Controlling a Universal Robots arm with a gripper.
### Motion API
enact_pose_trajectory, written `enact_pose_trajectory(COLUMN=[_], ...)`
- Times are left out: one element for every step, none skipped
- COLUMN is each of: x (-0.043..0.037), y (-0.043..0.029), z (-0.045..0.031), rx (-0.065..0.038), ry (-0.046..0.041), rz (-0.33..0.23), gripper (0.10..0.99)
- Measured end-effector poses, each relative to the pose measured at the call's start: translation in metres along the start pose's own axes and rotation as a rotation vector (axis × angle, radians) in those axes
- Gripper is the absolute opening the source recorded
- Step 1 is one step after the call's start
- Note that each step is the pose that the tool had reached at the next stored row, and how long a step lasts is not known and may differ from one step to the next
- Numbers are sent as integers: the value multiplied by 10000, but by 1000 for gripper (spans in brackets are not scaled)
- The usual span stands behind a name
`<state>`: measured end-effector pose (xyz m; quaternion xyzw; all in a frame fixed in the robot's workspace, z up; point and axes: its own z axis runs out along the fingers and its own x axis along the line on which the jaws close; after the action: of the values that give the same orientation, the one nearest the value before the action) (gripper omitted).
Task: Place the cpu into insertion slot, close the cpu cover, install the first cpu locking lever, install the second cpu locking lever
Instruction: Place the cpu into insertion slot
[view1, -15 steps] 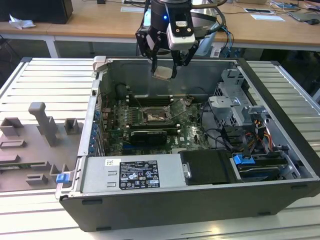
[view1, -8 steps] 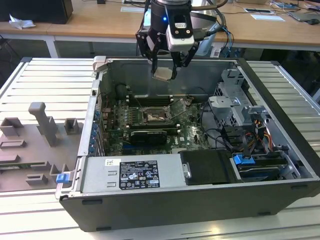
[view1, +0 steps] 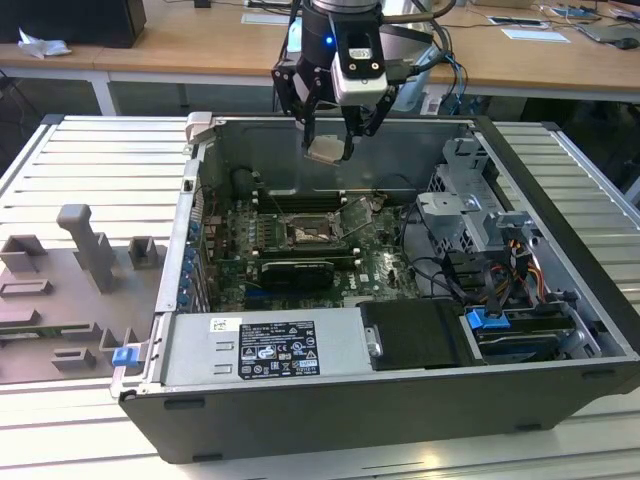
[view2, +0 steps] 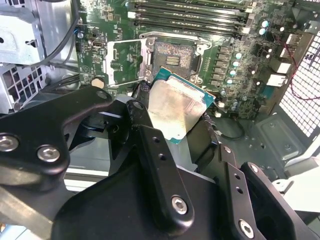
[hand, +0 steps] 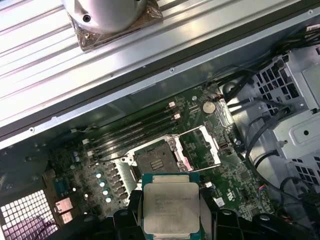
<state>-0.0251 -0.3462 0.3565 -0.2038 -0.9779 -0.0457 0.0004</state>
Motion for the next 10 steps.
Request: enact_pose_trajectory(x=[0,0,0,0,0,0,0,-1,0,-1], y=[0,-1,-1,-1,-1,-1,-1,-2,-2,-2], z=[4,6,8,11,12,15,16,18,20,23], rx=[0,0,0,-1,0,-2,-2,-2,-3,-4], ry=[-2,-3,-4,-5,-6,-7,-9,-10,-11,-13], rz=[16,31,41,55,66,81,98,109,128,147], gripper=[541,541,541,541,541,541,541,541,541,541])
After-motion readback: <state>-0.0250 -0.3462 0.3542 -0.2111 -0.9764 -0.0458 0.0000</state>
